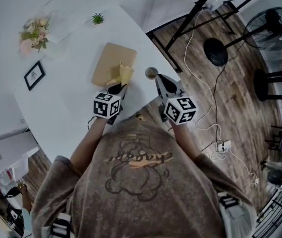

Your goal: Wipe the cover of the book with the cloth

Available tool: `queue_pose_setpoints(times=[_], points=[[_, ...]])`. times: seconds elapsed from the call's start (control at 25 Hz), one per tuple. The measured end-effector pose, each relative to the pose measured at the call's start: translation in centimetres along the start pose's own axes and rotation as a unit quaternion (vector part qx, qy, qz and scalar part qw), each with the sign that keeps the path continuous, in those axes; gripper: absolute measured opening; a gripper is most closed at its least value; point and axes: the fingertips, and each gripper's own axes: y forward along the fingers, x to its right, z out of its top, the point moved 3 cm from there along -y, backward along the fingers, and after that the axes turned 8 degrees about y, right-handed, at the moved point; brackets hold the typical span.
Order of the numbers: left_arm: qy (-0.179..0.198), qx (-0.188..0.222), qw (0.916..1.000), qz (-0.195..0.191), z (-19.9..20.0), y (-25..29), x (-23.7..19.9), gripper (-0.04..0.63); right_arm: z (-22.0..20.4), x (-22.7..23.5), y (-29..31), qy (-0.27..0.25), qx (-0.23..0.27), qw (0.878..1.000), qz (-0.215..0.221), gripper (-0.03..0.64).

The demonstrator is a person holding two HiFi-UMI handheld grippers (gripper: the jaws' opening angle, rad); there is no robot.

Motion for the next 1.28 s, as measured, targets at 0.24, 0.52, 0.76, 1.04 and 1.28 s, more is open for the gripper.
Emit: queue_pose_setpoints(times=[0.24,0.52,0.76,1.04,1.28], points=[[-0.036,0.021,0.9984,-0.038,1.4,0.0,1.6,0.048,0.3,0.1,-0.2,0.001,0.003,1.000,-0.004,0.000],[-0.050,0.097,0.9937,-0.025,7.1,-2.8,-1.1,0.049,0.1,-0.1,0.1,0.000,0.000,1.000,-0.001,0.000],[-0.040,0.132,0.9899,0.034,10.3,-5.3,-6.5,0.049,0.0,-0.3,0.5,-0.002,-0.006,1.000,0.003,0.000],[-0.001,0.112,0.9882,0.105,10.4,-6.7,-12.0,0.048,0.0,-0.4,0.8,-0.004,-0.010,1.000,0.003,0.000],[0.030,0.059,0.9863,0.151,8.2,-6.2,-14.6,0.048,-0.3,-0.3,0.9,-0.002,-0.015,1.000,0.002,0.002]])
